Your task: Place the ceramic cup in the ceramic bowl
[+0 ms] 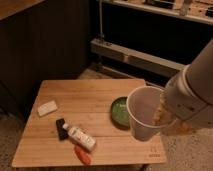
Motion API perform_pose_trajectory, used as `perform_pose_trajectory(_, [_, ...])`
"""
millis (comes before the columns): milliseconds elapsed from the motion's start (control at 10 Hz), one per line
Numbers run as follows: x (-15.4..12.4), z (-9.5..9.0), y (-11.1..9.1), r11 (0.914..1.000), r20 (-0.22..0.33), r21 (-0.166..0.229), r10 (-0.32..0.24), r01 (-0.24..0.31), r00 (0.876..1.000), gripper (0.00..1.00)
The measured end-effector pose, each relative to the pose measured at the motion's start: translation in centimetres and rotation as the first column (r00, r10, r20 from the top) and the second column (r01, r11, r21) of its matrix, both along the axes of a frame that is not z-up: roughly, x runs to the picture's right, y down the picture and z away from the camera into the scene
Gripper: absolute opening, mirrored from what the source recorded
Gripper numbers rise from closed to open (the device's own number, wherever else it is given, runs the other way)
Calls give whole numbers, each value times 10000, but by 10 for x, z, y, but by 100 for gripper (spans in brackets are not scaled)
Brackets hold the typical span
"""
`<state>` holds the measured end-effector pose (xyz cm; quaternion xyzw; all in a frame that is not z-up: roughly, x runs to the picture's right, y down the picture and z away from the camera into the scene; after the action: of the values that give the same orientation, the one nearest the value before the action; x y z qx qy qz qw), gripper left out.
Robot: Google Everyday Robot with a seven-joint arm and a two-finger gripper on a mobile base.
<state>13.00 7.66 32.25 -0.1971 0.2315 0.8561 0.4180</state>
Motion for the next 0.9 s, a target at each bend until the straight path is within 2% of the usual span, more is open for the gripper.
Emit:
perform_pose_trajectory(300, [5, 50, -5, 9940, -132, -522, 959, -964, 9953, 0])
perform_pose_trajectory(400, [8, 74, -17, 9905, -213, -654, 1201, -1212, 9925, 0])
perform_pose_trajectory(500, [17, 96, -35, 9882, -442, -669, 1349, -1377, 9899, 0])
perform_pose_trajectory(600, [23, 105, -46, 9868, -589, -646, 1449, -1486, 9877, 0])
perform_pose_trajectory(700, [39, 119, -68, 9840, -939, -527, 1649, -1703, 9818, 0])
perform_pose_trajectory(800, [73, 125, -109, 9795, -1601, -153, 1959, -2008, 9675, 0])
perform_pose_trajectory(900, [93, 116, -128, 9758, -1964, 81, 2159, -2186, 9564, 0])
